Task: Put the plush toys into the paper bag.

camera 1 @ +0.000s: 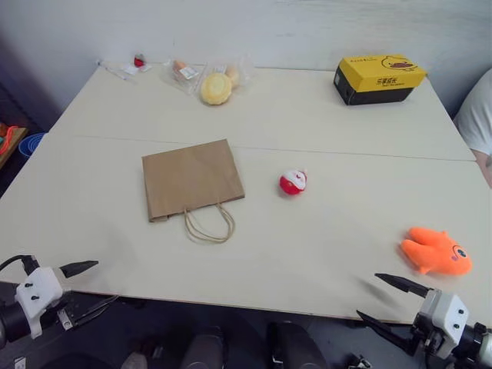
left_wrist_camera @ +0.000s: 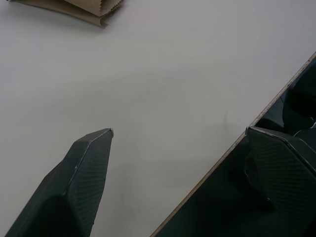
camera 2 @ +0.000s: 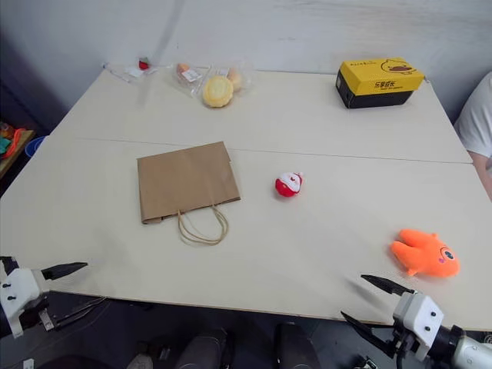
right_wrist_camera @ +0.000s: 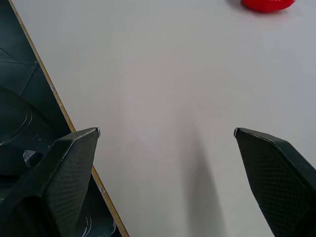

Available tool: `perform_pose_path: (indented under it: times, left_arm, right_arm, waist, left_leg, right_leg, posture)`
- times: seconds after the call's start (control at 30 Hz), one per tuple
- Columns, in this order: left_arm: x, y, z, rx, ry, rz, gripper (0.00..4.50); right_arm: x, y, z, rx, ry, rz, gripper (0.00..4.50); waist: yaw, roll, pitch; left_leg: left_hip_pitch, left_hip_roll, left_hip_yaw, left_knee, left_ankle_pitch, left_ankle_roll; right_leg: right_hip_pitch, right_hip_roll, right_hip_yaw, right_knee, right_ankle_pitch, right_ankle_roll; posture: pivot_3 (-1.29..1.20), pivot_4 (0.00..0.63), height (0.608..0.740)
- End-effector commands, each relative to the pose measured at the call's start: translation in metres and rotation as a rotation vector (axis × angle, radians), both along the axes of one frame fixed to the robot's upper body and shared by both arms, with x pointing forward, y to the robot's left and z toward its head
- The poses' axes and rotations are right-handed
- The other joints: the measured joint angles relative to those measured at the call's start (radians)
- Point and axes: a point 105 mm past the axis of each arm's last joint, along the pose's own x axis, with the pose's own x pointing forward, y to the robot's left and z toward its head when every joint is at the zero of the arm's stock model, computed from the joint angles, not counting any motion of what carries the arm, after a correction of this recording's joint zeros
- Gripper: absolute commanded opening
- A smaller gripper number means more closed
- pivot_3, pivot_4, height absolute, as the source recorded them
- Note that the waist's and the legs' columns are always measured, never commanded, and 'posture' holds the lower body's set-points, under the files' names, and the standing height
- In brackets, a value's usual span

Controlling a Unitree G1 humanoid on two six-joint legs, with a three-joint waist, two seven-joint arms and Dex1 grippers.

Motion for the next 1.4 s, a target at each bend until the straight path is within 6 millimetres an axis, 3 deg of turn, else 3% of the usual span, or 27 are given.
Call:
perform_pose_path:
  times: [0.03, 0.13, 0.23, 0.4, 0.57, 0.87, 1.07, 1.4]
  left_arm:
    - [0.005, -0.001, 0.010, 0.001, -0.048, -0.001, 4.50]
    - [0.010, -0.008, 0.012, -0.051, -0.017, -0.014, 4.50]
    - [0.019, -0.022, 0.020, -0.117, 0.062, -0.057, 4.50]
    - [0.041, -0.061, 0.042, -0.132, 0.055, -0.201, 4.50]
    - [0.069, -0.097, 0.048, -0.051, 0.011, -0.341, 4.50]
    - [0.130, -0.137, 0.045, 0.041, -0.028, -0.546, 4.50]
    - [0.146, -0.150, 0.033, 0.110, -0.029, -0.609, 4.50]
    - [0.155, -0.147, 0.024, 0.168, -0.022, -0.656, 4.50]
  right_arm:
    - [0.001, 0.007, 0.007, 0.017, -0.018, 0.016, 4.46]
    - [0.007, 0.017, 0.012, 0.065, -0.038, 0.029, 4.46]
    - [0.018, 0.040, 0.030, 0.173, -0.092, 0.064, 4.46]
    - [0.036, 0.081, 0.065, 0.317, -0.201, 0.144, 4.46]
    - [0.044, 0.106, 0.076, 0.345, -0.235, 0.222, 4.46]
    - [0.051, 0.119, 0.075, 0.344, -0.233, 0.240, 4.46]
    - [0.051, 0.120, 0.072, 0.353, -0.239, 0.206, 4.46]
    - [0.052, 0.116, 0.069, 0.354, -0.253, 0.155, 4.46]
  waist:
    - [0.001, 0.000, 0.000]
    - [0.001, 0.000, 0.000]
    - [-0.001, 0.000, 0.000]
    - [0.000, 0.000, 0.000]
    - [0.005, 0.000, 0.000]
    - [0.003, -0.001, 0.000]
    - [-0.011, -0.001, 0.000]
    - [-0.017, -0.002, 0.000]
  left_leg:
    - [0.000, 0.000, 0.000, 0.000, 0.000, 0.000]
    - [0.000, 0.000, 0.000, 0.000, 0.000, 0.000]
    - [0.001, 0.000, 0.000, 0.001, 0.000, 0.000]
    - [0.001, 0.000, 0.000, 0.003, 0.000, -0.001]
    - [0.000, -0.001, 0.000, 0.003, 0.003, -0.005]
    - [-0.002, -0.002, 0.002, 0.006, 0.004, -0.007]
    - [-0.002, -0.001, 0.005, 0.007, 0.004, -0.007]
    - [-0.002, -0.001, 0.005, 0.012, 0.004, -0.007]
  right_leg:
    - [0.000, 0.000, 0.000, 0.000, 0.000, 0.000]
    - [0.000, 0.000, 0.000, 0.000, 0.000, 0.000]
    - [0.001, 0.000, 0.000, 0.001, 0.000, 0.000]
    - [0.001, 0.000, 0.000, 0.004, 0.000, 0.000]
    - [-0.002, 0.001, 0.000, 0.005, 0.000, 0.001]
    - [-0.005, 0.002, 0.001, 0.011, 0.000, 0.001]
    - [-0.006, 0.003, 0.003, 0.016, 0.000, 0.001]
    - [-0.006, 0.003, 0.004, 0.016, 0.000, 0.001]
  posture:
    - [0.00, 0.150, 0.740]
    - [0.00, 0.150, 0.740]
    - [0.00, 0.150, 0.740]
    - [0.00, 0.150, 0.740]
    - [0.00, 0.150, 0.740]
    - [0.00, 0.150, 0.740]
    - [0.00, 0.150, 0.740]
    - [0.00, 0.150, 0.740]
